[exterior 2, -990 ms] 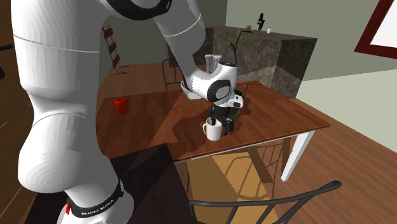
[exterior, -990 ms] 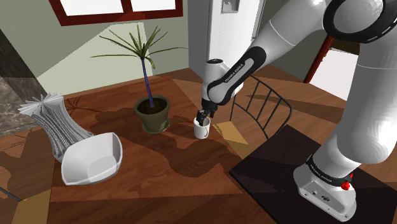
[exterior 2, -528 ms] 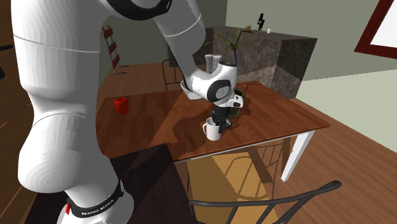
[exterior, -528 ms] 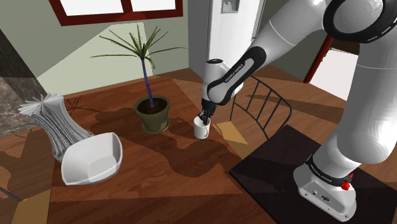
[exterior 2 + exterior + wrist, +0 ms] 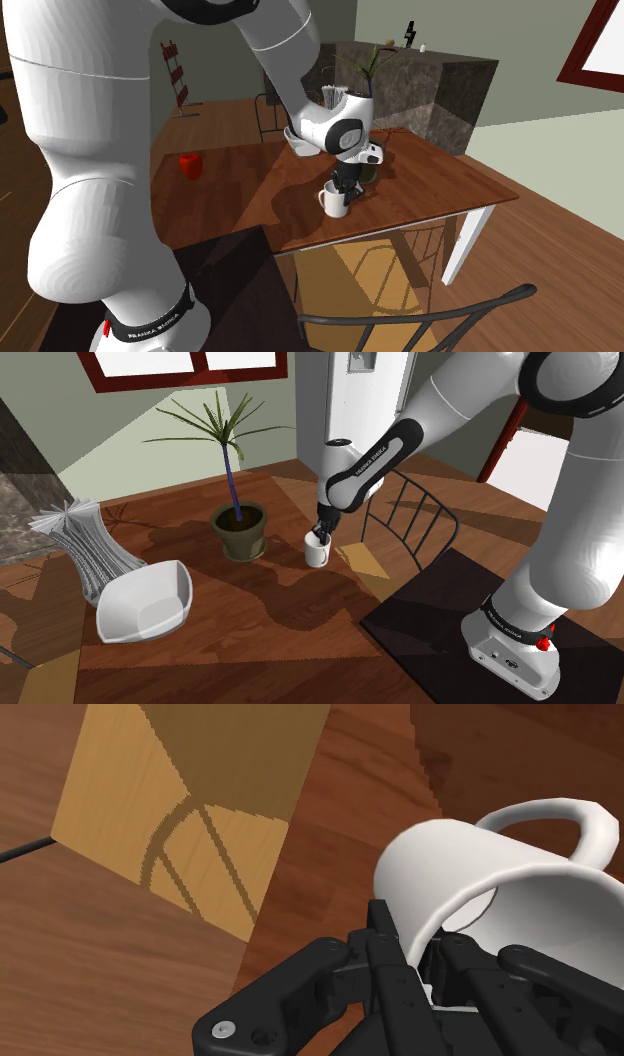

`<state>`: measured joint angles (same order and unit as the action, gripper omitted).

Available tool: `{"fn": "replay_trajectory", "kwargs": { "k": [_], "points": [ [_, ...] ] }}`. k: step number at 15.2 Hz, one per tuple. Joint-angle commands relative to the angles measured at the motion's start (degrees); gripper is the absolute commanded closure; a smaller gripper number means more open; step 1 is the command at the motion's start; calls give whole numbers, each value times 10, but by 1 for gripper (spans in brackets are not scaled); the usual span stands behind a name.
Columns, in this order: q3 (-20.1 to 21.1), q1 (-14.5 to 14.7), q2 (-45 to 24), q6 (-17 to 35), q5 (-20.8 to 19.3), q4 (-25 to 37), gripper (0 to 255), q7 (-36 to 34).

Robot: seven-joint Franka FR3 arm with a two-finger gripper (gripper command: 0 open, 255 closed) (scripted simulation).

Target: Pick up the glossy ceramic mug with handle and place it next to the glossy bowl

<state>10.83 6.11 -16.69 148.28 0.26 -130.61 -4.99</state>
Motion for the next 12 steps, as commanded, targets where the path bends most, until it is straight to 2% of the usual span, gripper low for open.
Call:
{"fn": "replay_trajectory", "kwargs": {
  "k": [1,12],
  "points": [
    [2,-1,13,-14,3,2,255,2],
    [8,-7,80,-92,20,13,255,10]
  ]
}}
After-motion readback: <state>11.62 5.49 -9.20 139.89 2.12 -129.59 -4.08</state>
